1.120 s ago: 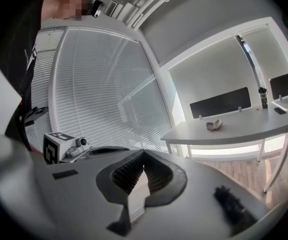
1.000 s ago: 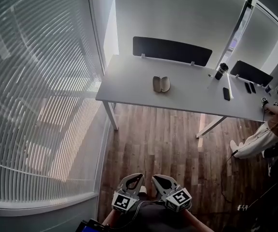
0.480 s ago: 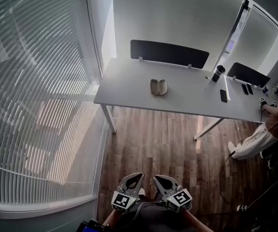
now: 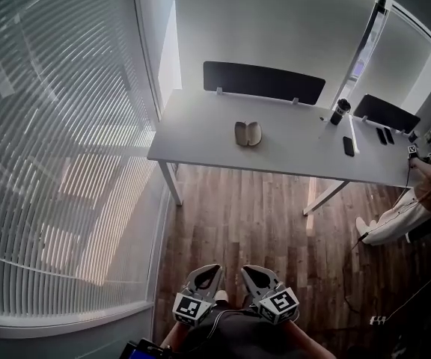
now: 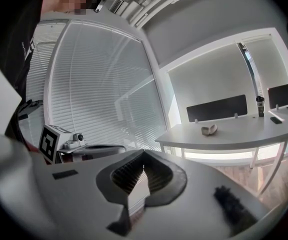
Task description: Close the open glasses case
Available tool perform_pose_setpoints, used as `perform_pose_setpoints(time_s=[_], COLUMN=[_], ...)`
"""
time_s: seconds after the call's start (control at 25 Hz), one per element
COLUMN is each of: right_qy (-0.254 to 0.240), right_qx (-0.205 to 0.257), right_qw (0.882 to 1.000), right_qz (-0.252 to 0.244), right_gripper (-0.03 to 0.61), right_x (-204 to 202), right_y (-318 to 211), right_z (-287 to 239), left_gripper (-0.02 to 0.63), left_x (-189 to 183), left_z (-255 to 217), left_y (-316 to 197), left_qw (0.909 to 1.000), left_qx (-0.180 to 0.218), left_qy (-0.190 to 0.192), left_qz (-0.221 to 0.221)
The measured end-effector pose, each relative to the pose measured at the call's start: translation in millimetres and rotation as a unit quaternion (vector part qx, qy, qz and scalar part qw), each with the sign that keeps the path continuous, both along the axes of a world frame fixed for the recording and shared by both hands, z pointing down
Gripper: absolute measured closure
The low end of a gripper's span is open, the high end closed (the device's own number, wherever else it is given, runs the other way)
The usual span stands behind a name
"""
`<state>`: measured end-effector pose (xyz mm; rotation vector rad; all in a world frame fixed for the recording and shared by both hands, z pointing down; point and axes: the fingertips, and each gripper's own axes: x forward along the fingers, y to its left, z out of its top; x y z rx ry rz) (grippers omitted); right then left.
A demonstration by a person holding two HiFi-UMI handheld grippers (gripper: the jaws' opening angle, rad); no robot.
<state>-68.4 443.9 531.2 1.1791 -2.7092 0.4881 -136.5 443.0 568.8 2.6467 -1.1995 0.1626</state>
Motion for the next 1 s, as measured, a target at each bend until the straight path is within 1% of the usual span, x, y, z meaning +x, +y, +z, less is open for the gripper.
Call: perform_pose_setpoints(time_s=[0.08, 0.16, 0.24, 0.36, 0.44, 0.56, 0.68, 0.84, 1.0], right_qy=[0.021, 0.038, 0.044, 0.047, 0.044, 0.038, 0.036, 0.042, 0.033], right_qx=[0.015, 0.016, 0.014, 0.001, -0.005, -0.013, -0.01, 0.001, -0.024], right_qw=[1.0, 0.999, 0.999, 0.998, 0.998, 0.999, 0.998, 0.998, 0.996], right_qz=[0.005, 0.017, 0.026, 0.034, 0.034, 0.037, 0.04, 0.043, 0.074], right_gripper=[0.574, 0.574, 0.574, 0.574, 0.574, 0.574, 0.574, 0.574, 0.574], right_x=[2, 6, 9, 11, 8, 9, 10, 19, 32], right_y=[-1, -3, -5, -7, -6, -3, 2, 5, -8], right_z=[2, 1, 6, 12, 8, 5, 8, 2, 10], left_gripper=[0.607, 0.607, 0.607, 0.607, 0.607, 0.607, 0.607, 0.607, 0.607], left_x=[-6, -12, -15, -18, -19, -13, -8, 10, 28], left_z=[3, 2, -6, -8, -5, -4, -12, 11, 23], left_y=[-1, 1, 0, -6, -5, -5, -10, -10, -18], left_qw=[0.9999, 0.9995, 0.999, 0.9989, 0.9988, 0.9993, 0.9993, 0.9992, 0.9981], left_qx=[-0.008, -0.019, -0.026, -0.02, -0.025, -0.025, -0.026, -0.038, -0.043], left_qy=[0.005, 0.012, 0.018, 0.026, 0.024, 0.014, 0.021, 0.01, -0.001], left_qz=[-0.013, -0.024, -0.032, -0.034, -0.034, -0.023, -0.015, 0.011, 0.045])
